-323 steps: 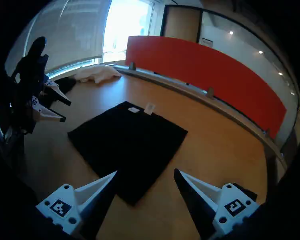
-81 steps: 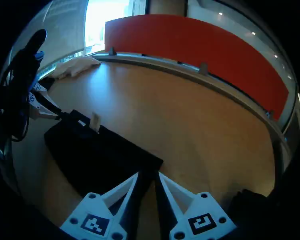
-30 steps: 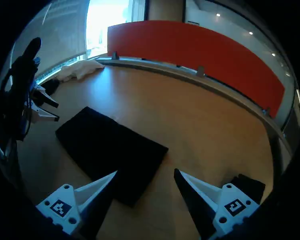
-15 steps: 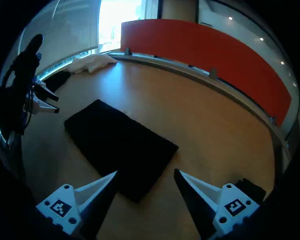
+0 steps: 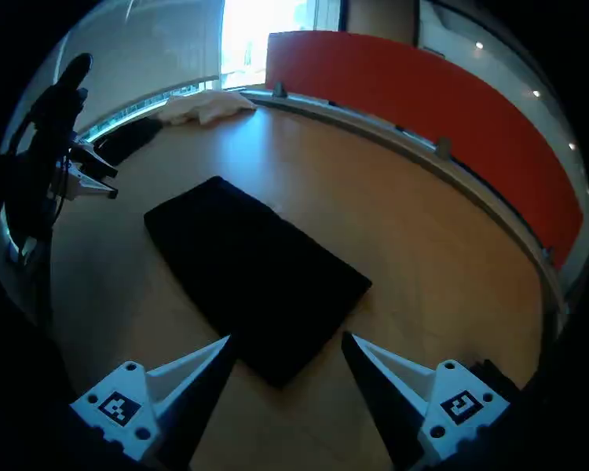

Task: Fold towel

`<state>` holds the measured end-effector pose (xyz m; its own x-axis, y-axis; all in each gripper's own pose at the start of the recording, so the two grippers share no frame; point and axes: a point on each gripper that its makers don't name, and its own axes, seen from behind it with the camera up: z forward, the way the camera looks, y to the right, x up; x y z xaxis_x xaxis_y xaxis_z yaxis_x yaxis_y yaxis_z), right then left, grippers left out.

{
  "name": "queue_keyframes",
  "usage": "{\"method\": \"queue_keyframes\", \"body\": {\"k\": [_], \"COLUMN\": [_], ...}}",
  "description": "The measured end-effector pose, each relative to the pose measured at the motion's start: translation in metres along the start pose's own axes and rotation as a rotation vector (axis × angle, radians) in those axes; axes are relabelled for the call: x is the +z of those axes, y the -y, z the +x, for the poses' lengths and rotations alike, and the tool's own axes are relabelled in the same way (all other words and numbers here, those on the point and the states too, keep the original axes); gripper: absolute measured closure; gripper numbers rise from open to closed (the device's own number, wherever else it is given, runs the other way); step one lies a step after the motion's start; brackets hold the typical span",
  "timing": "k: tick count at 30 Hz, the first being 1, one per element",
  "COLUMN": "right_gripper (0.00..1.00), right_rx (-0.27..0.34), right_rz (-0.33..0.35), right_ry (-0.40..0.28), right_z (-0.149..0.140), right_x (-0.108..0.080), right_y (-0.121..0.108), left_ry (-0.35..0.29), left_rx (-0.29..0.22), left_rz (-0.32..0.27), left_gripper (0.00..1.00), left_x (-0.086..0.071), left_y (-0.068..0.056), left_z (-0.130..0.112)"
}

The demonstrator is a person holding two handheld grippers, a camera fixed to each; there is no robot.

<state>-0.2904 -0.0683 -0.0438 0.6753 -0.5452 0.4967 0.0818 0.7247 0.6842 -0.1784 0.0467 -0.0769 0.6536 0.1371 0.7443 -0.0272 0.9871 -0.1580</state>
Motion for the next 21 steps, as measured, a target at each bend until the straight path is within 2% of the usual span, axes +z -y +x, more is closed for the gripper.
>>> {"method": "queue_keyframes", "body": {"k": [5,10,21], "right_gripper": [0.06,0.19,0.36], "right_rx": [-0.008,-0.013,-0.019], "right_rz": [0.012,0.018,0.039], "right_ry": [0.022,0.048,0.096], "right_z": [-0.008,-0.02,-0.041], "right_x": [0.0,0.003,0.003], "right_y": [0.002,0.003,0.007], "left_ry": [0.005,0.013,0.025], "left_rx": [-0.016,-0.021,-0.037], "left_rz": [0.011,0.022,0.028], "left_gripper": [0.05,0.05,0.05], "left_x": [-0.006,-0.01,-0.012], "left_y": [0.005,0.01,0.013], "left_z": [-0.009,-0.018,-0.029]}}
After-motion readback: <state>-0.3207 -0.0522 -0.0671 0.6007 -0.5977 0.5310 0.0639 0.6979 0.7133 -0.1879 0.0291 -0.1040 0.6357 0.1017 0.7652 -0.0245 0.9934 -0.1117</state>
